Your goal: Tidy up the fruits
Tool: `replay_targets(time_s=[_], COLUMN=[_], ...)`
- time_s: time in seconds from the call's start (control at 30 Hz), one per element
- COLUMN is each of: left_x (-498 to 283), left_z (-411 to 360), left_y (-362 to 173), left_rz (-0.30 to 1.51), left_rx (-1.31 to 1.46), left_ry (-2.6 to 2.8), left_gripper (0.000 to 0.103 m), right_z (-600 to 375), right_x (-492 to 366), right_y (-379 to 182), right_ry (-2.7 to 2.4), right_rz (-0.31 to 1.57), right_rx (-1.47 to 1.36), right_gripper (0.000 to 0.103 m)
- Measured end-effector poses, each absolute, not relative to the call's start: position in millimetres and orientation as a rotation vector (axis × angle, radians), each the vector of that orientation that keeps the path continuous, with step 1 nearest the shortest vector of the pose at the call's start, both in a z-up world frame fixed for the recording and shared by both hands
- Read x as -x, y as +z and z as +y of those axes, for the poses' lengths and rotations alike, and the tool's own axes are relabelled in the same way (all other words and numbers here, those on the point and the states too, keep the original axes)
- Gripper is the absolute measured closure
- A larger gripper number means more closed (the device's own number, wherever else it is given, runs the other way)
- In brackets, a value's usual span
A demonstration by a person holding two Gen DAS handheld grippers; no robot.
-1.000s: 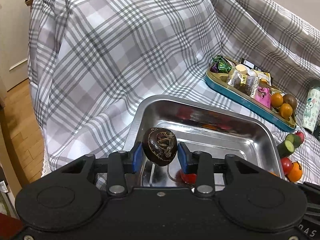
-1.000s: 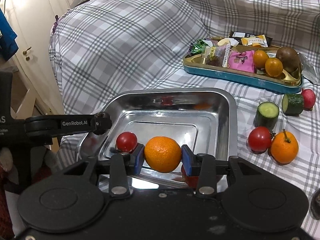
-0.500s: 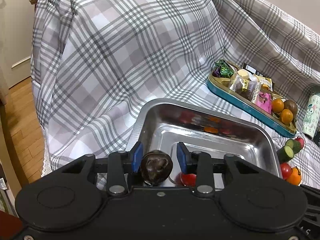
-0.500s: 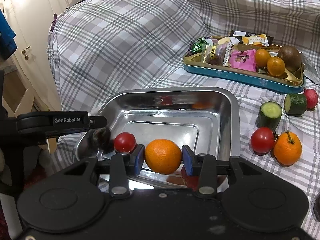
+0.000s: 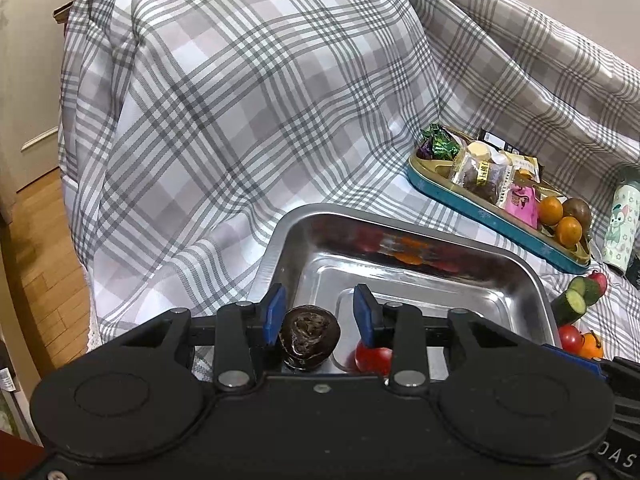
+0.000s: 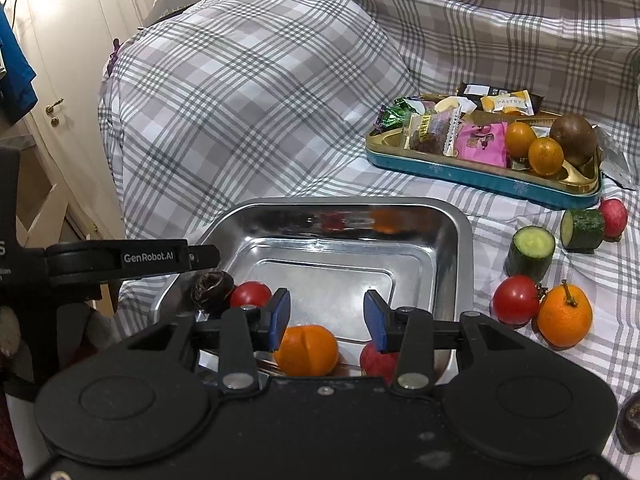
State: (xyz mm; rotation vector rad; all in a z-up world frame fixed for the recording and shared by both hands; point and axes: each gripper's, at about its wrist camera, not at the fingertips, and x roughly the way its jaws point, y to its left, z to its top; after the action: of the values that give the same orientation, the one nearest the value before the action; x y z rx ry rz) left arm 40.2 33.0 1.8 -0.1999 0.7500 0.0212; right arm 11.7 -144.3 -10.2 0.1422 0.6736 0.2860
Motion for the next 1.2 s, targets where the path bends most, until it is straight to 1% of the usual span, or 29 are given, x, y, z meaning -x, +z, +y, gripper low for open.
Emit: replay_targets(time_s=[0.57,0.73,1.03,1.2], left_x=[-40.5,-40.9,-41.2,-43.2], left_z=[36.0,37.2,31.7,31.5], left_y=[1.6,1.4,1.6,1.3], left_rz=[0.744,0.746,0.745,0.756], left_rx=[0.203,0.208,0.173,0.159], left_ry=[0.029,0.031,0.036,0.037], left_gripper=[0.058,0.058,0.058,0.058], right_z=[-150.7,-159.9,-185.8,-211.7], right_x=[-3.6,-6.5,-15.8,-23.2], right_y=[1.0,1.3,6.2,7.6], right_ry=[0.215,0.138,-0.136,-0.242], right_rz=[0.622,0.589,0.5,0.54], right_rx=[-0.101,-0.079,-0.073,-0.146], right_gripper=[0.059,0.059,0.055,0.055])
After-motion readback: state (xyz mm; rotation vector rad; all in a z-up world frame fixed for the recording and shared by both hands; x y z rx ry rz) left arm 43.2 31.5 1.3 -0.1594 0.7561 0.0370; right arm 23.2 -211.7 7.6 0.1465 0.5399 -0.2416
